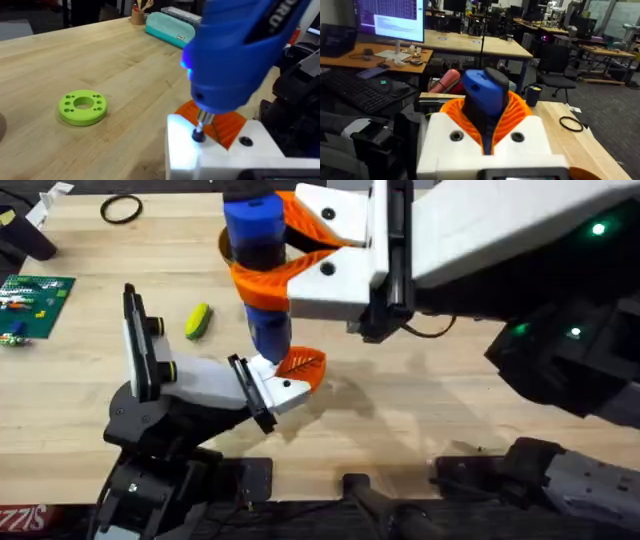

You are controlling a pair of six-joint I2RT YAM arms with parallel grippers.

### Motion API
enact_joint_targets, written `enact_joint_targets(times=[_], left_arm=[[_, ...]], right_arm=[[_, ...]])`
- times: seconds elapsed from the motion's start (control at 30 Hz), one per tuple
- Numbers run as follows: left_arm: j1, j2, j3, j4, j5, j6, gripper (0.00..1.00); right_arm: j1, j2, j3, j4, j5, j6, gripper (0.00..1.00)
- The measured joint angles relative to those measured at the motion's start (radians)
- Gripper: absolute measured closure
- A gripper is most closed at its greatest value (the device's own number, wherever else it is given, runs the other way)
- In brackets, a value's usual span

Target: Pick up the gripper from the table and insert it into the empty holder that is missing its gripper. Then pick up a screw, insert it into the mounting hole, and use the screwdriver to tighten it. Finally, clean up the table by picking up the vegetable and placing it into the bucket.

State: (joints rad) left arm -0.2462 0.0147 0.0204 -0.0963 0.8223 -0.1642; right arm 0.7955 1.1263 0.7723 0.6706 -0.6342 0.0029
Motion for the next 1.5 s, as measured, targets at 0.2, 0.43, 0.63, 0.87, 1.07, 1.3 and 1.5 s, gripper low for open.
enact_joint_targets(times=[0.2, 0.43, 0.63, 0.87, 1.07, 1.3, 1.5], left_arm=[[0.0, 0.0, 0.0, 0.0, 0.0, 0.0, 0.989], [0.0, 0.0, 0.0, 0.0, 0.0, 0.0, 0.989], [0.0, 0.0, 0.0, 0.0, 0.0, 0.0, 0.989], [0.0, 0.0, 0.0, 0.0, 0.0, 0.0, 0.989], [0.0, 0.0, 0.0, -0.001, 0.0, 0.0, 0.989], [0.0, 0.0, 0.0, 0.0, 0.0, 0.0, 0.989], [0.0, 0.0, 0.0, 0.0, 0.0, 0.0, 0.989]], right_arm=[[-0.002, 0.0, 0.002, -0.014, 0.0, -0.01, 0.958], [-0.002, 0.0, 0.005, -0.022, 0.001, -0.012, 0.958], [-0.002, 0.0, 0.011, -0.043, 0.0, -0.012, 0.957], [-0.002, 0.0, 0.014, -0.05, 0.0, -0.015, 0.957], [-0.002, 0.0, 0.015, -0.055, 0.0, -0.015, 0.956], [-0.002, 0.0, 0.016, -0.052, 0.0, -0.015, 0.957], [-0.003, 0.005, 0.019, 0.056, 0.0, -0.01, 0.958]])
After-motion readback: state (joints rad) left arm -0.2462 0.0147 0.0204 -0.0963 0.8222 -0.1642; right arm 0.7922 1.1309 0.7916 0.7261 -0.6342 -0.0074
